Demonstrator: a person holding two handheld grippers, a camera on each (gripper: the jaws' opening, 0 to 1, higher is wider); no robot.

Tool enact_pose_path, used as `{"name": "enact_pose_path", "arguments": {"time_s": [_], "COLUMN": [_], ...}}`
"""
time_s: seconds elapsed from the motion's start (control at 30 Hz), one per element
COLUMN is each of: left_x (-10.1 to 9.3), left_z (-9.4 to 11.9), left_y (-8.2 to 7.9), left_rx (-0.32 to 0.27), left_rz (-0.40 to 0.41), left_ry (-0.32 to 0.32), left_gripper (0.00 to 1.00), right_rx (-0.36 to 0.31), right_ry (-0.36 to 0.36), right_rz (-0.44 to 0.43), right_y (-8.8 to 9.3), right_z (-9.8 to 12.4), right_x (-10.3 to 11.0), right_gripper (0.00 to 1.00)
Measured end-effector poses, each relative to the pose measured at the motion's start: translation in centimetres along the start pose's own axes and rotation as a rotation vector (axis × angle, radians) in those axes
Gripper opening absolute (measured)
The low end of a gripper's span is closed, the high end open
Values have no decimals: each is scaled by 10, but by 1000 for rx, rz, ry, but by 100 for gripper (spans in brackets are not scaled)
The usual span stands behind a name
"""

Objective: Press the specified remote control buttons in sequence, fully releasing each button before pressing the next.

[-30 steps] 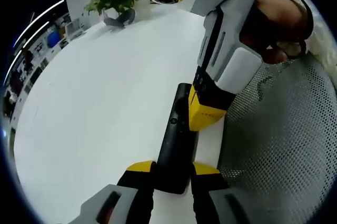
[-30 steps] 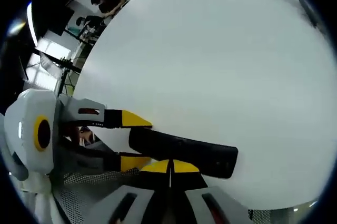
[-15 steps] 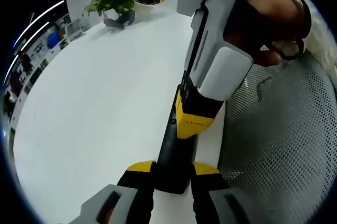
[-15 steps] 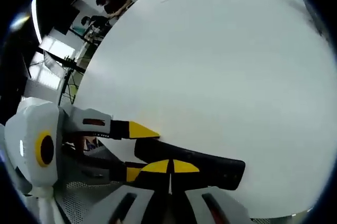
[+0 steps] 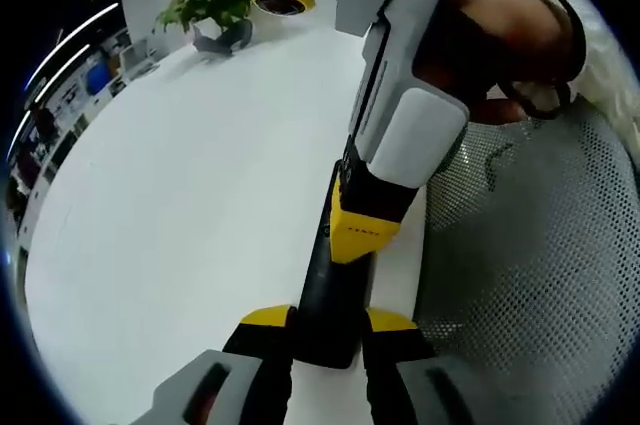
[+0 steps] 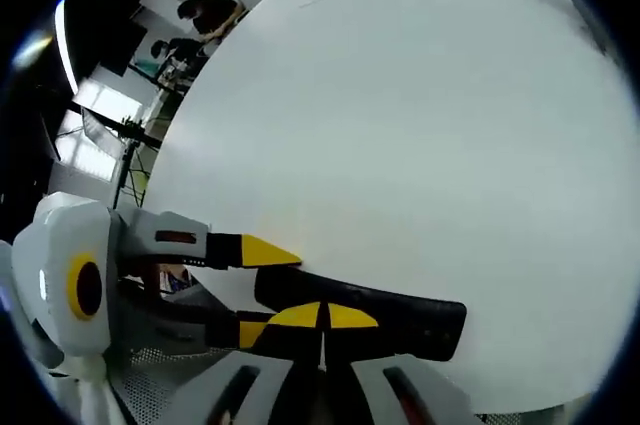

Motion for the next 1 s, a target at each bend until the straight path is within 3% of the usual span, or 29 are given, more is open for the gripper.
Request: {"name": "enact_pose_path", "arguments": {"time_s": [0.37,0.6,0.73,1.0], "left_x": [0,0,-1,0], "left_z": [0,0,0,0], "left_y": [0,0,0,1], "left_rx": [-1,-6,-7,-8], "left_rz": [3,6,6,5], "left_ry": [-1,-1,0,0], "left_gripper": [26,26,26,26], "right_rx": [-32,-31,-10,-18], "right_ry": [-7,-31,-1,-23], "right_rz": [-12,11,50,6], "right_y": [2,2,4,2], "right_z": [2,-1,-4,-4], "right_x": [3,13,11,10], "right_gripper": [0,0,0,0]}}
Point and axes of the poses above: the point that each gripper's makers call its tool centre point, and the gripper's own axes: z roughly backward along the fingers, x roughly to its left, y roughly out of its underside, the point moved 3 cm from there along z, roughly backward along the fingers, and after that the axes turned 6 degrees about x, right-handed, at the moved point
